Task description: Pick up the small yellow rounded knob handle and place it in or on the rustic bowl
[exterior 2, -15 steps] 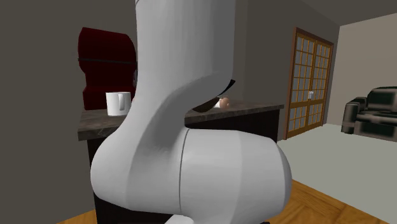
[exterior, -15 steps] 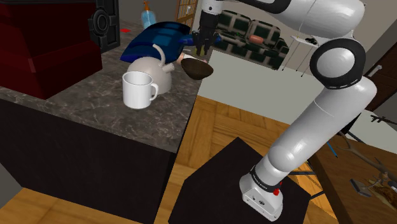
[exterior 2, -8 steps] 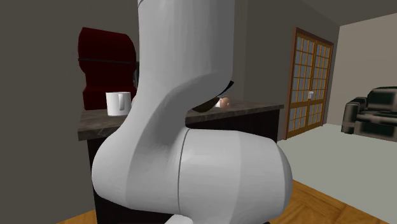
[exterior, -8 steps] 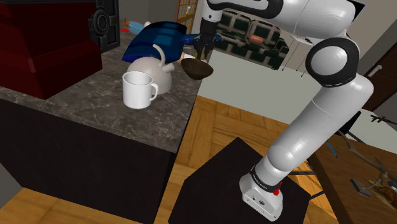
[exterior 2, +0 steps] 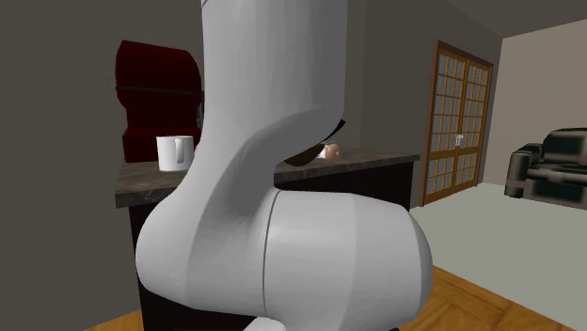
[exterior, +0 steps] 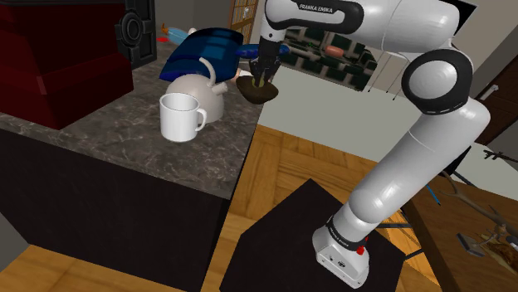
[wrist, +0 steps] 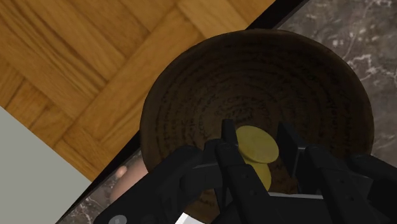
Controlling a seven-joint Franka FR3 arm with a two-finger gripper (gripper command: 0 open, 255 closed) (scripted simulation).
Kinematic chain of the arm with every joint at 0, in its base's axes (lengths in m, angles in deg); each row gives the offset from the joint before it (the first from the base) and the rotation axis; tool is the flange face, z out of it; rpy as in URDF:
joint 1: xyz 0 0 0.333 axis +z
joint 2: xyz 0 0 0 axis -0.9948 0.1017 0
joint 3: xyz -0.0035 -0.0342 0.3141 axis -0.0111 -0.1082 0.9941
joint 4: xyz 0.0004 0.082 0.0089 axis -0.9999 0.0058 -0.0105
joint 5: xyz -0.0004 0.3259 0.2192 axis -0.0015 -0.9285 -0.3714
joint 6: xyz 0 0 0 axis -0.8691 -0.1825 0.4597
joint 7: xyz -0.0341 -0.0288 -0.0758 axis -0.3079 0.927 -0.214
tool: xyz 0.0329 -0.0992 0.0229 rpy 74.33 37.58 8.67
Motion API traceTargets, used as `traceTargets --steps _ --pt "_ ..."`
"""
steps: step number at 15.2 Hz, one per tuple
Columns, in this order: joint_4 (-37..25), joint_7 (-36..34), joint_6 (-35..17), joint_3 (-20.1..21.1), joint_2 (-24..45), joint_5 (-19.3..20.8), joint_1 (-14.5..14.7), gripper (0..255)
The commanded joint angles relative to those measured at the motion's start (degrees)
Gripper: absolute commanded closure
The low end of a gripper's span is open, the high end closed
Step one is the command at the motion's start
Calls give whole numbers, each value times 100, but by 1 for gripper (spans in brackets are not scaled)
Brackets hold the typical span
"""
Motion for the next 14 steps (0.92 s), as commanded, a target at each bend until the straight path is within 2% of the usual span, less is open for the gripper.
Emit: traceTargets --steps 1,7,8,13,14 --pt "19 3 -29 -3 7 1 -3 255" --pt "18 3 -29 -3 7 1 -3 255" --pt "18 3 -29 -3 7 1 -3 0" --pt "18 3 -29 -3 7 1 -3 0" --pt "-200 3 169 4 29 3 4 0"
